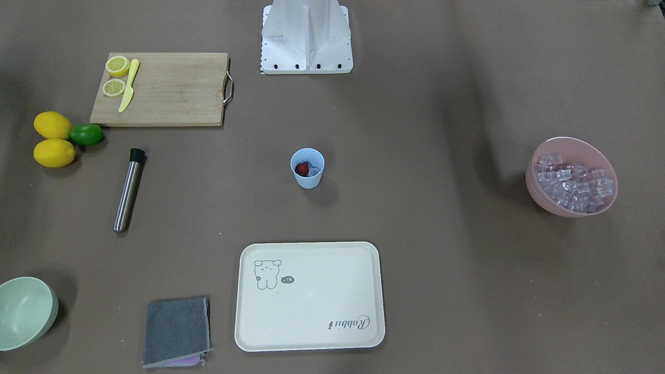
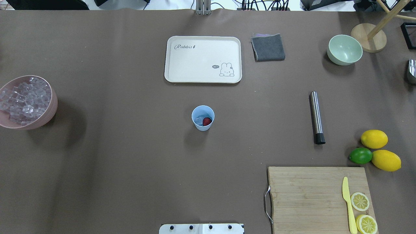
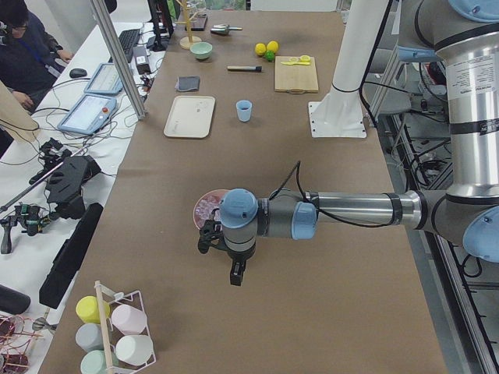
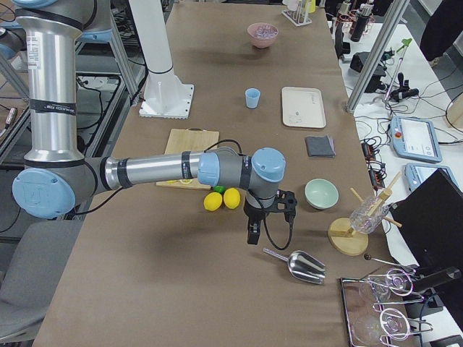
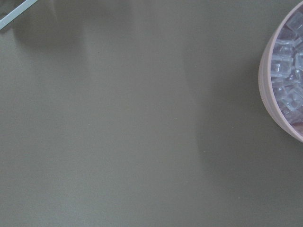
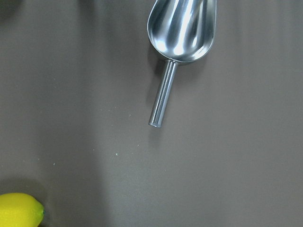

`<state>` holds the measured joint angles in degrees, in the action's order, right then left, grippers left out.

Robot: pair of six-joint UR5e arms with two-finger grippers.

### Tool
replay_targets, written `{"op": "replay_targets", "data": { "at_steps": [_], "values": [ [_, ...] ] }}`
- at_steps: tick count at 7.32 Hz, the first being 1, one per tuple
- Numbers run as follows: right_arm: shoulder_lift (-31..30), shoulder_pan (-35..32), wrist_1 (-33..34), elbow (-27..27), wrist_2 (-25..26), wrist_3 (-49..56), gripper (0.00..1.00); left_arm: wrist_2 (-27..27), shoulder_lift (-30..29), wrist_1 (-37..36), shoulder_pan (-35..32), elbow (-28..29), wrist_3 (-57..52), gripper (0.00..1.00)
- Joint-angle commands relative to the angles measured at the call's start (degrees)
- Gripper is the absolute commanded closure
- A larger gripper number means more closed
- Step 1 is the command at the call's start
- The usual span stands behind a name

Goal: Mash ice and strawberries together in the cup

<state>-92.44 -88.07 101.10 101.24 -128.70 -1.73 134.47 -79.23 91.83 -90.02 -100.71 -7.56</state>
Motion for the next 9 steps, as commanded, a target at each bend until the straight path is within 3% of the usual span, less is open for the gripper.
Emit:
{"op": "replay_targets", "data": {
  "at_steps": [1, 9],
  "values": [
    [-0.02, 0.0, 0.06, 0.53, -0.06, 0.06, 0.0, 0.0, 0.04, 0.01, 0.02, -0.01, -0.09, 0.01],
    [-0.37, 0.0, 0.06, 1.68, -0.15, 0.06, 0.0, 0.0, 0.65, 0.01, 0.02, 0.07, -0.09, 0.01]
  ]
}}
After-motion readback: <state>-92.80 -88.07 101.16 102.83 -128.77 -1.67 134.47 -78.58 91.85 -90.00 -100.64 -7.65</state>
